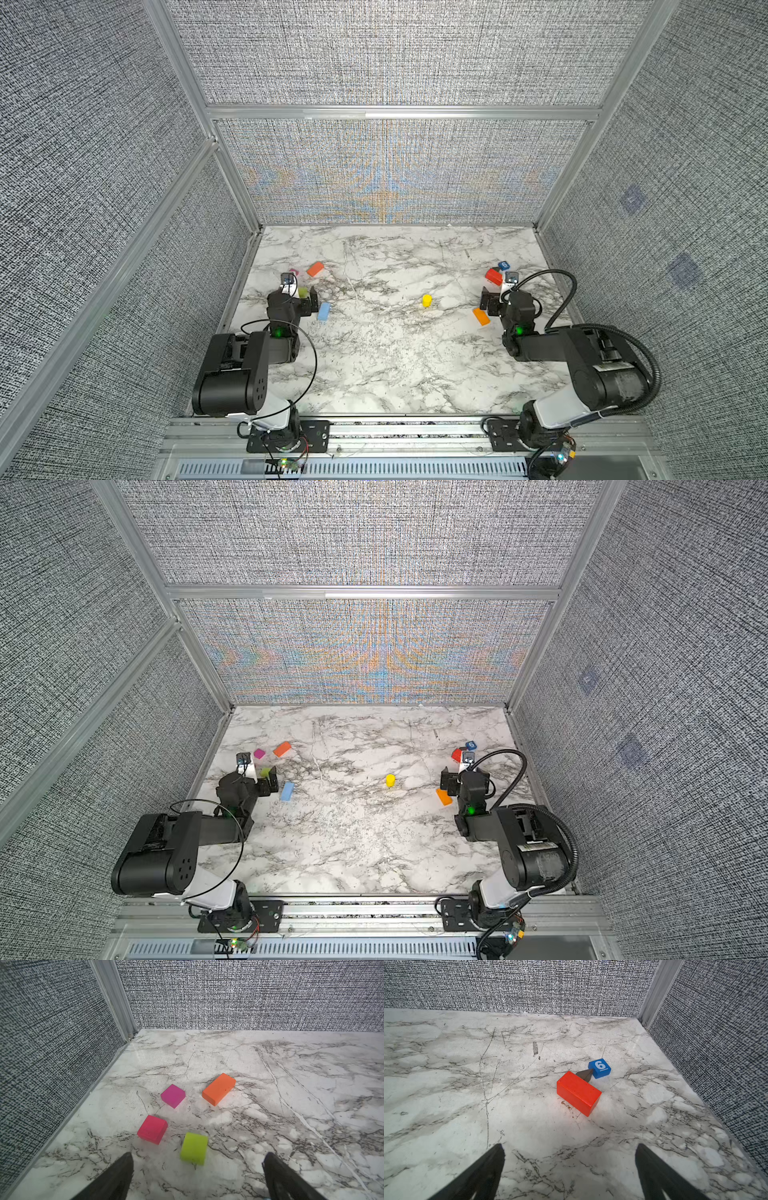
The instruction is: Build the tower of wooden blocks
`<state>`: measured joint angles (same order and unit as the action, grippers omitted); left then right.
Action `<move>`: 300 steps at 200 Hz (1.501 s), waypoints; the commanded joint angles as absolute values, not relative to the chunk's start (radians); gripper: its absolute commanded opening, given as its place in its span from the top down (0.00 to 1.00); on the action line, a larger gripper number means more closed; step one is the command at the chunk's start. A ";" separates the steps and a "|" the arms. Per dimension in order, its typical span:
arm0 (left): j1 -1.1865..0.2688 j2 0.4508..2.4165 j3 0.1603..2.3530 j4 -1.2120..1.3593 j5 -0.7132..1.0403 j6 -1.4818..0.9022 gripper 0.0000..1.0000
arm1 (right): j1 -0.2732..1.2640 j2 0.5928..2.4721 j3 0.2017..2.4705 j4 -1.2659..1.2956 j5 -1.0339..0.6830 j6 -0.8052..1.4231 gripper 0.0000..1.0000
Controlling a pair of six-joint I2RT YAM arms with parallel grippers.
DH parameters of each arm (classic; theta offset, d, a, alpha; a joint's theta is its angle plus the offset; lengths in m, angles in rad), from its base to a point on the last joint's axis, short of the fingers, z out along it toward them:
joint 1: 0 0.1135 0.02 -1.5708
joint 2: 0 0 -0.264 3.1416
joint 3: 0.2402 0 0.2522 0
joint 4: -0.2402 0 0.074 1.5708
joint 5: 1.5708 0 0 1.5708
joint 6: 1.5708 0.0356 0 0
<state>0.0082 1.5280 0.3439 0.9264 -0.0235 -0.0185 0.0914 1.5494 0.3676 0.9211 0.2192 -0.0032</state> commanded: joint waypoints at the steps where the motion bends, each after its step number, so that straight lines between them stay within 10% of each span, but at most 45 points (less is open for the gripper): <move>1: 0.008 1.528 0.348 0.953 -0.019 -0.018 0.01 | 0.091 1.547 0.368 0.925 0.224 -0.011 0.01; 300: 0.011 1.530 0.360 0.929 -0.017 -0.025 0.01 | 0.062 1.545 0.373 0.907 0.170 0.009 0.01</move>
<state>0.0093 1.5314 0.3607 0.9169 -0.0235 -0.0193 0.0673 1.5494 0.3702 0.9089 0.1913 -0.0017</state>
